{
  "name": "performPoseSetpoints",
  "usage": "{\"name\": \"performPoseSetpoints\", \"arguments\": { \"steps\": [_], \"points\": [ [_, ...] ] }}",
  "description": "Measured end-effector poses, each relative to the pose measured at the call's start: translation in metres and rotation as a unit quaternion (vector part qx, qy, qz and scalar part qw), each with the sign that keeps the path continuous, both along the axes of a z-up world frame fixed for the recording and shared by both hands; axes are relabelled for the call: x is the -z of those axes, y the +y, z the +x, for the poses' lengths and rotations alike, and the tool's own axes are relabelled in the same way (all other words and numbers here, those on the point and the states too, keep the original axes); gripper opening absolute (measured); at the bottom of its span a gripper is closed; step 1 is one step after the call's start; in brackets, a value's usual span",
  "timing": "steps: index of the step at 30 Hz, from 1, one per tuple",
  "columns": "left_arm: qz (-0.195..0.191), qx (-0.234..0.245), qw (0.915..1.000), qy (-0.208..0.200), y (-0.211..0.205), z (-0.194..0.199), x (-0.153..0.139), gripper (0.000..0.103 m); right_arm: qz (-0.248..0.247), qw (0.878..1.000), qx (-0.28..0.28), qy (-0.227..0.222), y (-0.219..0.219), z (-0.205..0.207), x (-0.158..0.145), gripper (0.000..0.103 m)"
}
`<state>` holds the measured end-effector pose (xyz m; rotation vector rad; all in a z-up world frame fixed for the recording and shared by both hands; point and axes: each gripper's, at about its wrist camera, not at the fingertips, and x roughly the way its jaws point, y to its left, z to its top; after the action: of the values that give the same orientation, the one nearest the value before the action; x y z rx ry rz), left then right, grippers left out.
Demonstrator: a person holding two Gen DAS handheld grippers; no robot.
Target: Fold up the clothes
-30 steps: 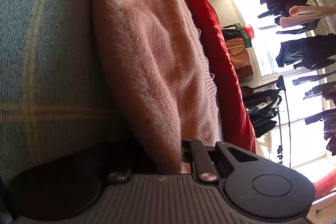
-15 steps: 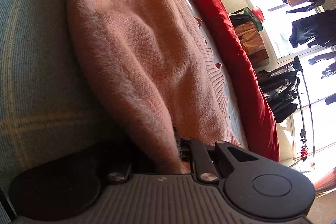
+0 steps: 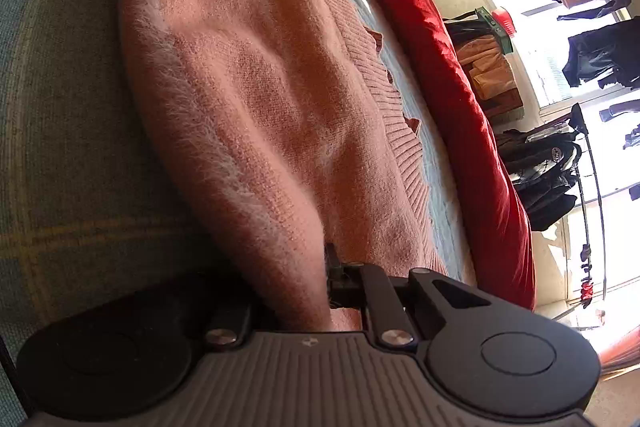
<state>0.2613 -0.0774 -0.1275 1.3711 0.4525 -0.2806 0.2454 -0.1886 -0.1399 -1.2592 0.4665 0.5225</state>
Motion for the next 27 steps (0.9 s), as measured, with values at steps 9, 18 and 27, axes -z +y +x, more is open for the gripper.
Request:
{"name": "performPoseSetpoints", "arguments": {
  "steps": [9, 18, 27],
  "points": [
    [0.012, 0.009, 0.9999, -0.005, -0.001, -0.003, 0.007, 0.015, -0.002, 1.0, -0.012, -0.026, -0.003, -0.002, 0.015, 0.016],
    [0.002, 0.028, 0.9996, 0.008, 0.005, -0.004, 0.006, 0.015, -0.003, 1.0, -0.004, -0.014, 0.0, 0.004, 0.016, 0.016],
    [-0.004, 0.028, 0.9996, 0.008, 0.004, -0.005, 0.007, 0.015, 0.016, 1.0, 0.0, -0.006, -0.004, 0.009, 0.012, 0.016]
  ]
}}
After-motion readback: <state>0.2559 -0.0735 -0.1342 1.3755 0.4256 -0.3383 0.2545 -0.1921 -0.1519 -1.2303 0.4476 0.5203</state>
